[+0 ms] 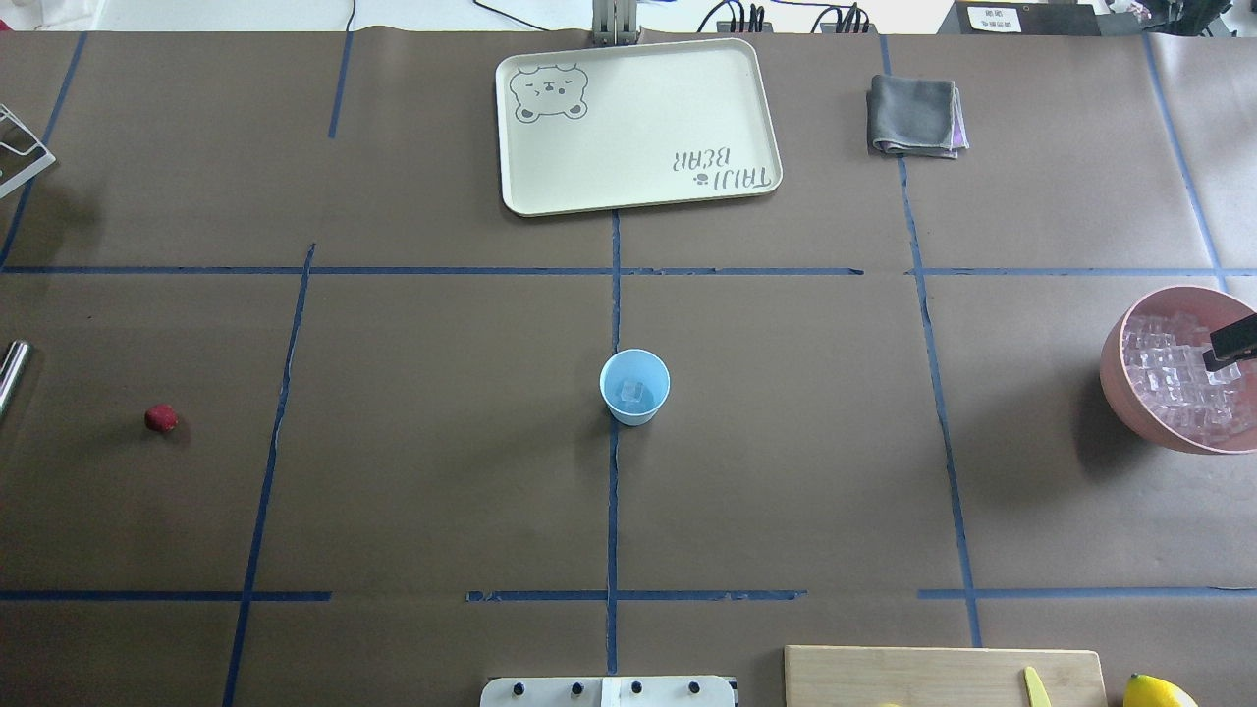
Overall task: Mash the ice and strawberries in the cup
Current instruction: 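Move the right gripper back into the bowl and grasp a third ice cube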
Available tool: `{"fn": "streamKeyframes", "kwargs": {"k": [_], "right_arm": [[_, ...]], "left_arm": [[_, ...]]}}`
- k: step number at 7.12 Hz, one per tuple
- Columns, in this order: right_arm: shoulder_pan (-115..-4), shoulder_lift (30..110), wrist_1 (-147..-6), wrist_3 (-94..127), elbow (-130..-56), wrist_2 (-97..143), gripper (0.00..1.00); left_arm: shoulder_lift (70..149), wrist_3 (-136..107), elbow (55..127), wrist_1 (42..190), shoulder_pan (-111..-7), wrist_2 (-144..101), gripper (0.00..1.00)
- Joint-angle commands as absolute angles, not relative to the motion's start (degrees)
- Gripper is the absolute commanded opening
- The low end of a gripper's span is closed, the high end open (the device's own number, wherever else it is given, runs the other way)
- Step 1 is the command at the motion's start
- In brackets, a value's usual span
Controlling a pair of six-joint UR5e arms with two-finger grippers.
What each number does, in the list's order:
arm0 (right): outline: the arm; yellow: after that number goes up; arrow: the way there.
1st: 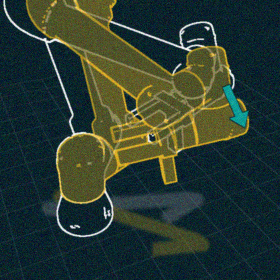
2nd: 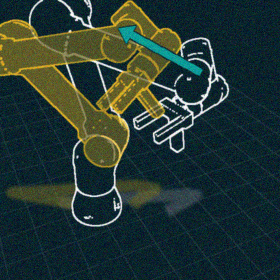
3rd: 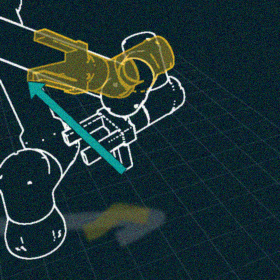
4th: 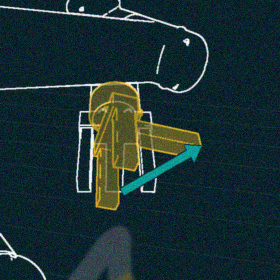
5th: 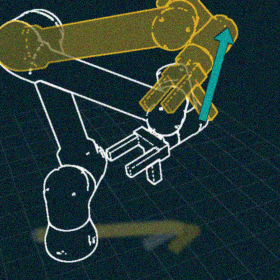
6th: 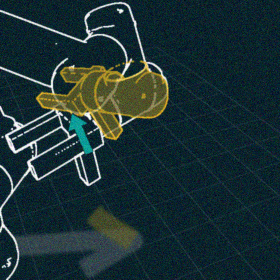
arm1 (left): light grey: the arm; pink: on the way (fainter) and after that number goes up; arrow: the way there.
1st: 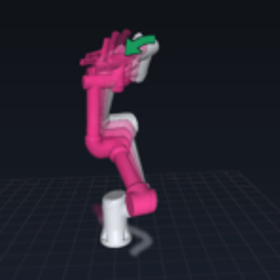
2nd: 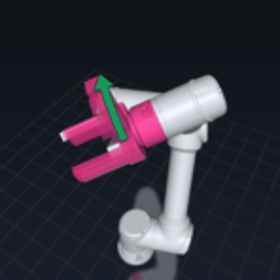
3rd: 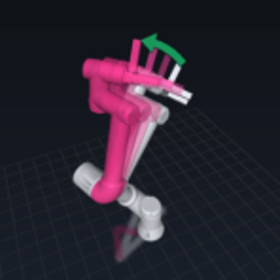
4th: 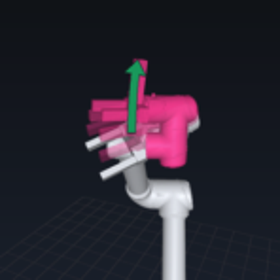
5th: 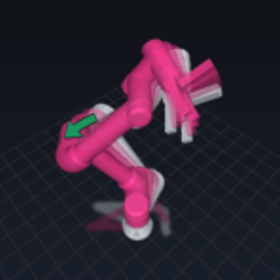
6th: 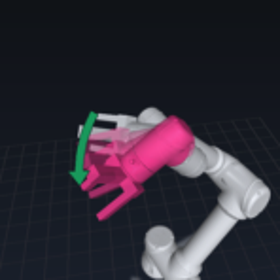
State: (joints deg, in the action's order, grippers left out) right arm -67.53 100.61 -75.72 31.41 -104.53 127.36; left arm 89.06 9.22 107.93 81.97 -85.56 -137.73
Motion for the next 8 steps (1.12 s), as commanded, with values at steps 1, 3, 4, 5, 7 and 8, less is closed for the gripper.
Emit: {"fn": "streamKeyframes", "kwargs": {"k": [1,3,4,5,7,8], "right_arm": [[-66.5,98.6,-75.8,31.3,-102.3,127.4,0.98],[-65.4,98.5,-75.7,30.9,-101.0,127.3,0.91],[-65.3,98.6,-75.7,30.9,-100.7,127.2,0.91],[-64.7,98.5,-75.6,30.9,-100.5,127.2,0.88],[-64.3,98.0,-75.7,31.0,-100.1,127.1,0.71],[-64.2,97.9,-75.7,31.0,-100.1,127.0,0.55]], "left_arm": [[88.9,9.2,107.9,82.2,-85.4,-137.7,1.0],[88.9,9.1,107.9,82.4,-85.4,-137.7,1.0],[88.9,9.1,107.9,82.4,-85.4,-137.7,1.0],[88.9,9.1,107.8,82.4,-85.4,-137.7,1.0],[88.8,9.1,107.9,82.4,-85.4,-137.7,1.0],[88.8,9.1,107.8,82.4,-85.4,-137.7,1.0]]}}
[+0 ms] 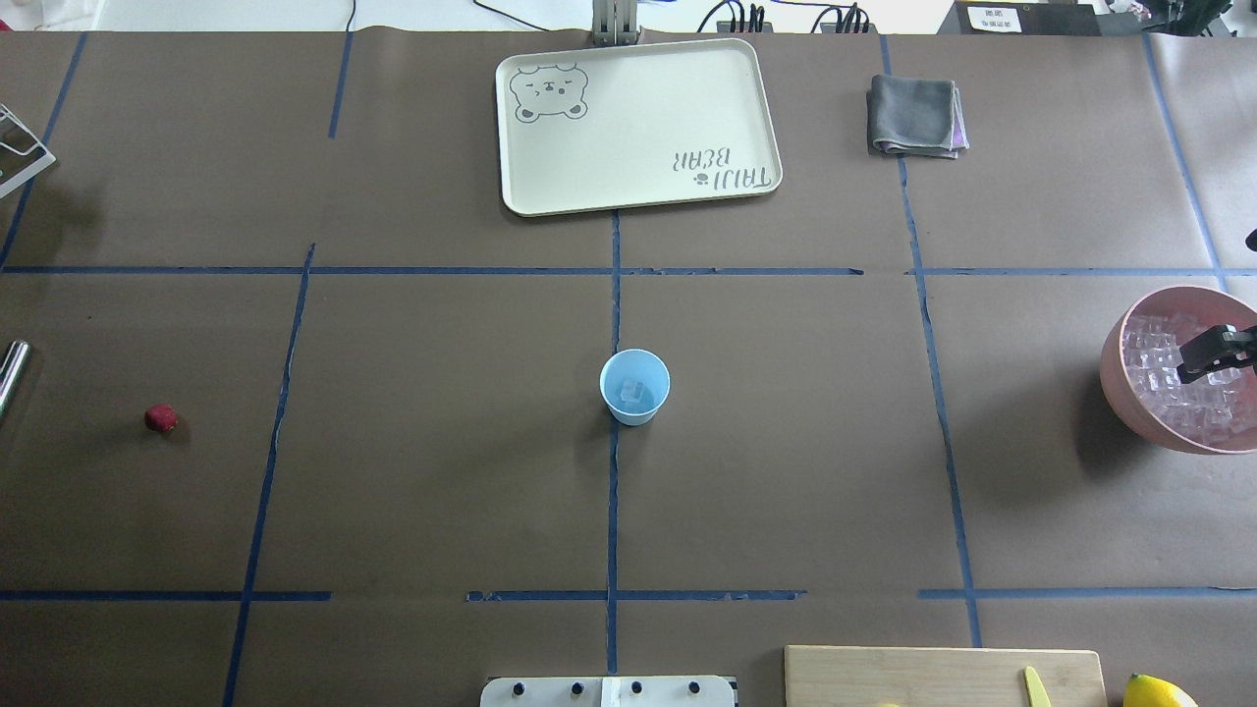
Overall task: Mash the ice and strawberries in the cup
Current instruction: 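Move the right gripper back into the bowl and grasp a third ice cube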
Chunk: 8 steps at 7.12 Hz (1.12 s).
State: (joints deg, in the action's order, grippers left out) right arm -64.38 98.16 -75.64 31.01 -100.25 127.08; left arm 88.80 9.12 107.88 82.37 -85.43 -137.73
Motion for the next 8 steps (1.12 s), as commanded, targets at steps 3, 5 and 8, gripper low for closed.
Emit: {"fn": "streamKeyframes", "kwargs": {"k": [3,5,8], "right_arm": [[-64.5,97.9,-75.6,29.1,-100.0,127.1,0.01],[-64.5,95.9,-75.9,31.0,-105.9,127.8,0.0],[-55.6,82.2,-75.7,64.0,-114.2,133.2,0.0]], "left_arm": [[88.9,9.0,107.8,82.4,-85.4,-137.7,1.0],[88.9,9.0,107.8,82.4,-85.4,-137.7,1.0],[88.9,9.0,107.8,82.4,-85.4,-137.8,1.0]]}}
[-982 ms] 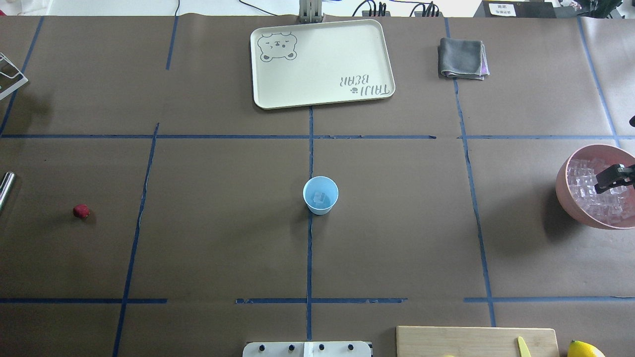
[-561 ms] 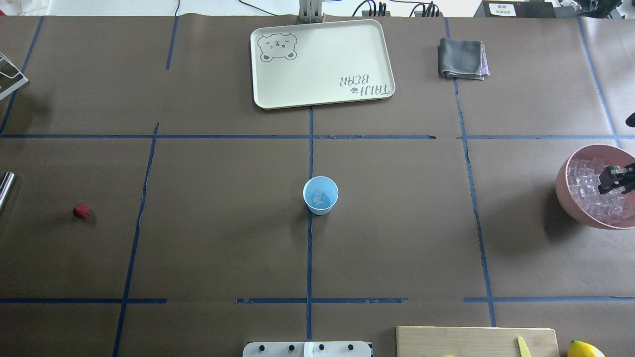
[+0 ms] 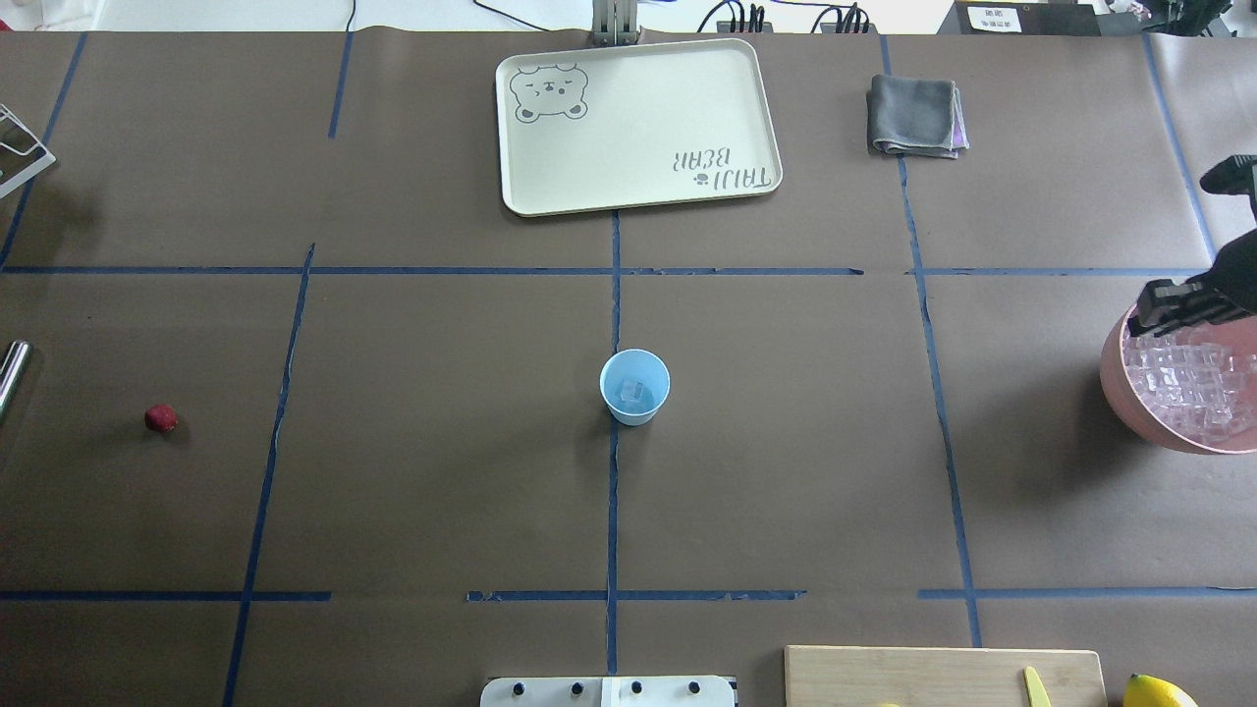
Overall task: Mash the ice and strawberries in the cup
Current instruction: 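Carry the third ice cube with the right gripper over the cup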
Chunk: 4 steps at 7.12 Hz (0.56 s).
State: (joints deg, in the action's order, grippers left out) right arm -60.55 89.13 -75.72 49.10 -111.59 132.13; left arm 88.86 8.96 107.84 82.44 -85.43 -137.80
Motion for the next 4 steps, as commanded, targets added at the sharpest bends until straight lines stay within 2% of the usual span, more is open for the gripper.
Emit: {"fn": "streamKeyframes", "kwargs": {"k": [1,2,4], "right_arm": [[-48.5,73.5,-75.8,78.3,-114.0,128.2,0.0],[-39.9,67.9,-76.0,87.2,-112.9,120.1,0.0],[-32.2,54.8,-75.9,98.2,-102.7,108.9,0.01]], "left_arm": [[88.9,9.1,107.9,82.4,-85.4,-137.8,1.0],[88.9,9.1,107.8,82.4,-85.4,-137.8,1.0],[88.9,9.1,106.8,84.1,-85.4,-137.9,1.0]]}}
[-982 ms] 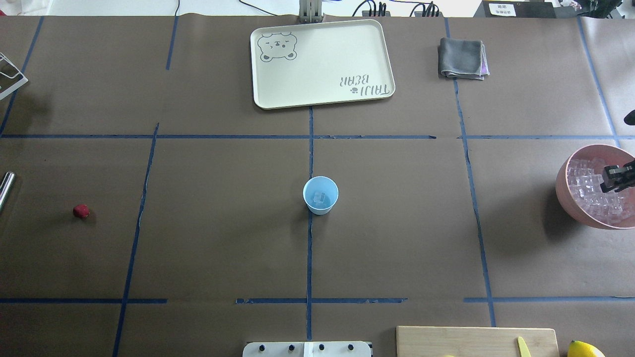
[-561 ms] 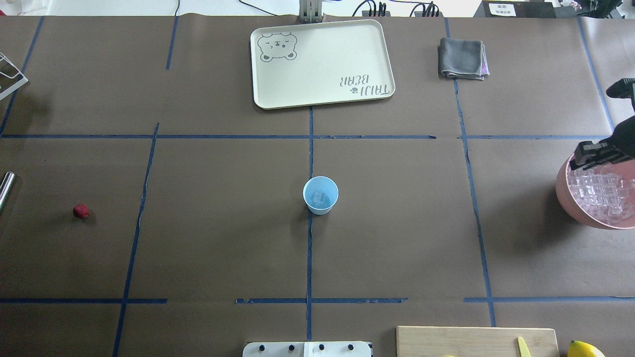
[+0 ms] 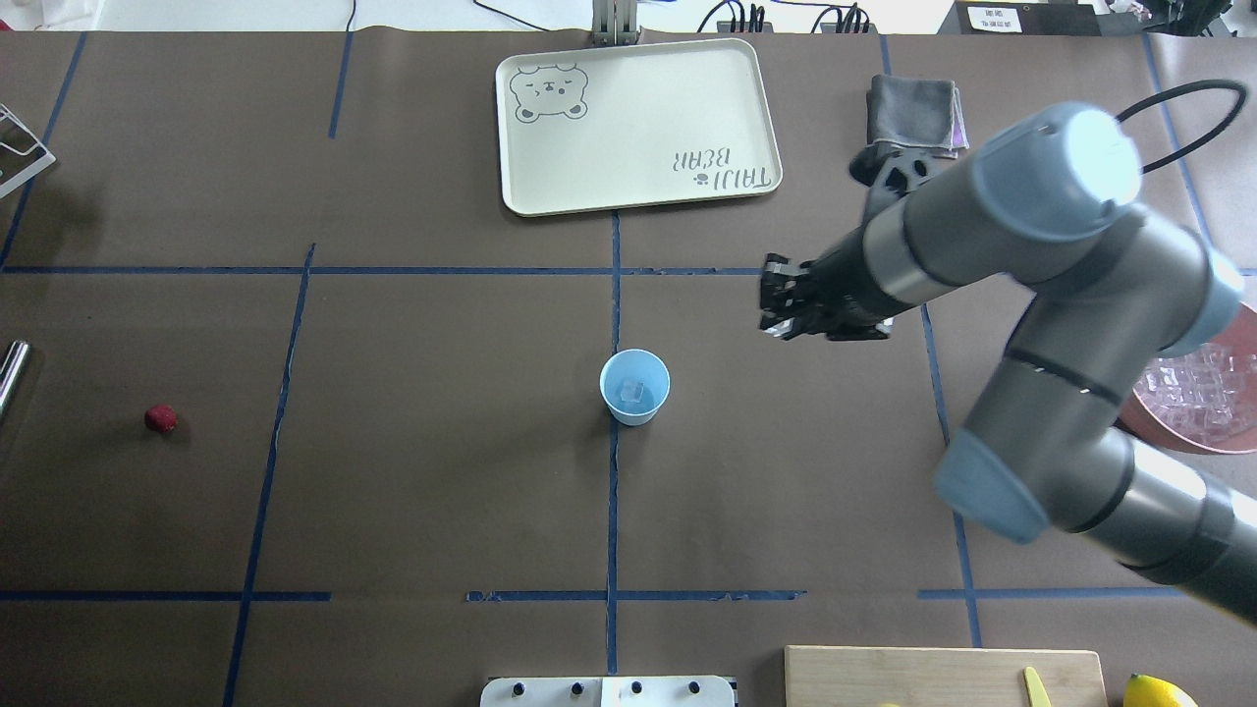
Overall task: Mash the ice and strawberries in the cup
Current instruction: 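Carry the third ice cube with the right gripper over the cup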
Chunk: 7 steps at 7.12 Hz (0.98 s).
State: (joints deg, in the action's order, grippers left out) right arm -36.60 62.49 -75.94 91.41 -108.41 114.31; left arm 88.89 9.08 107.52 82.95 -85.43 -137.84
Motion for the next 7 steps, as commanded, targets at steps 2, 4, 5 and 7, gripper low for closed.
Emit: {"fn": "streamKeyframes", "kwargs": {"k": [2,4,5,7], "right_arm": [[-30.4,51.1,-75.9,98.8,-97.8,106.2,0.02],[-29.0,51.7,-75.8,98.9,-97.2,106.0,0.03],[-28.7,51.9,-75.8,99.1,-97.2,106.1,0.03],[-28.0,52.1,-75.9,99.1,-97.1,106.1,0.09]], "left_arm": [[88.8,8.9,106.0,85.6,-85.4,-137.9,1.0],[88.9,7.0,106.1,85.6,-85.3,-137.9,1.0],[89.4,0.8,106.3,86.0,-83.6,-138.0,1.0],[89.5,-14.8,105.9,95.7,-76.1,-137.3,1.0]]}}
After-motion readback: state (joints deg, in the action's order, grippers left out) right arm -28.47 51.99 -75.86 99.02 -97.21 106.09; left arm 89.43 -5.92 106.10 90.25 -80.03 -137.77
